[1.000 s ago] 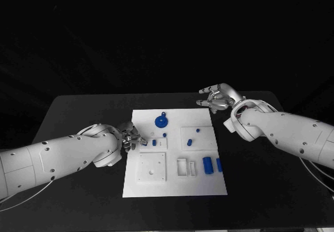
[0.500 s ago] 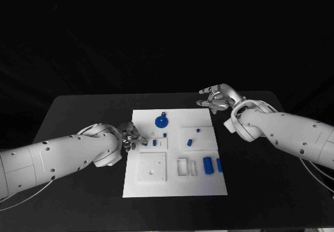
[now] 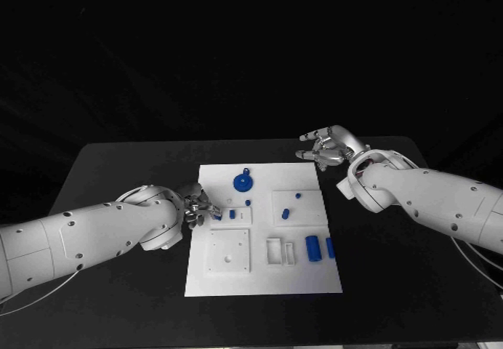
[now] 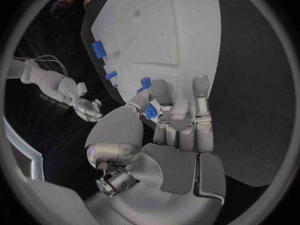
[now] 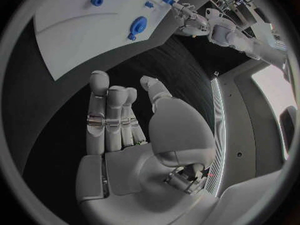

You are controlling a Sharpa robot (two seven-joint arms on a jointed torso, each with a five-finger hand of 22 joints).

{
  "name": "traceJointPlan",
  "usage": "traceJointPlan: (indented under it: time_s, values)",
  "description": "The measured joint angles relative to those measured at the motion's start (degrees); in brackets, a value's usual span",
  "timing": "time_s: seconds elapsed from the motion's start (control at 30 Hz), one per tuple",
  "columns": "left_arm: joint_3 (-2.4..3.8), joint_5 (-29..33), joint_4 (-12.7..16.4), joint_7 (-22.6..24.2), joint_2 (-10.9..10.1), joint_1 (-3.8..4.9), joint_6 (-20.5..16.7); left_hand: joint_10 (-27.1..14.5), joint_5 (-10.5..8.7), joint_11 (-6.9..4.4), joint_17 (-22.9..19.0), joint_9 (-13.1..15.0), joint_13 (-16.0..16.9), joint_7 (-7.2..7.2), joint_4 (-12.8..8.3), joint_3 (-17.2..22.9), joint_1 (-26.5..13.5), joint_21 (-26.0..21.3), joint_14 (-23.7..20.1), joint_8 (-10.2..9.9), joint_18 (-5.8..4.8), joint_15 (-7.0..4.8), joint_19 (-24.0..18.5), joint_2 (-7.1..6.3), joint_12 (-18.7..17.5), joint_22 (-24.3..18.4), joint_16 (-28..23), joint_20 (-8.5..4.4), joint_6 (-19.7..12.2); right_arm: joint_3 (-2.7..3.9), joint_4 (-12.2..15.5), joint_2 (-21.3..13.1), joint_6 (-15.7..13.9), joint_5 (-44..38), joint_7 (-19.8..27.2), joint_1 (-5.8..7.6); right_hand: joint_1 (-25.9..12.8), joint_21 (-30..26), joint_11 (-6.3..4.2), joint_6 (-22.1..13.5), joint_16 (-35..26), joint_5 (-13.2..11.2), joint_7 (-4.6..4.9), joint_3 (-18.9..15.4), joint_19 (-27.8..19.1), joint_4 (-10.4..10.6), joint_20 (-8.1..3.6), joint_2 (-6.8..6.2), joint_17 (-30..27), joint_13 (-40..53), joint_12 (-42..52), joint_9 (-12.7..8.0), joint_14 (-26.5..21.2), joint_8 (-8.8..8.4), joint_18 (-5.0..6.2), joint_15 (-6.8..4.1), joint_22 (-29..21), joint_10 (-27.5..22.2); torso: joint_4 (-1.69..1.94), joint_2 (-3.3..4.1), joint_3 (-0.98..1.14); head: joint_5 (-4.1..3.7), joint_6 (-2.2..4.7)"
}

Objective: Assemble the parts on the task board

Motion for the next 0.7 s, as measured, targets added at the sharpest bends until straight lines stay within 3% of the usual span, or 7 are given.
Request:
traceJointPlan:
  time_s: [0.27,0.7]
  values:
    - [0.06,-1.11,0.18,-0.01,-0.01,0.02,0.52,0.00,0.08,0.00,-0.35,-0.45,0.09,0.00,0.30,-0.31,2.48,0.00,0.00,0.01,0.00,0.00,-0.20,-1.40,0.00,0.00,0.00,0.20,0.00,0.00,0.00,0.00,0.01,0.00,0.03,0.00,-0.05,0.00,0.00,0.00,0.00,0.02,0.00,0.02,0.00,0.00,0.00,-0.03,0.00,0.00,0.00,0.00,0.00,0.00,0.00,0.00,0.00,0.00,0.02,0.00,-0.02,0.05,-0.01]
    - [0.07,-2.76,0.38,-0.09,0.01,-0.03,0.51,0.00,0.31,0.00,-0.44,-0.35,0.08,0.00,0.70,-0.06,2.53,0.00,0.00,-0.05,0.00,0.00,-0.20,-1.44,0.00,-0.01,0.00,0.20,0.00,0.00,0.03,-0.04,0.01,0.01,0.08,-0.01,-0.49,0.00,0.00,0.00,0.00,0.28,0.00,0.32,0.00,0.00,0.00,-0.01,0.00,0.00,0.00,0.00,0.00,0.00,-0.01,0.00,0.00,0.00,0.01,-0.01,-0.06,0.18,0.07]
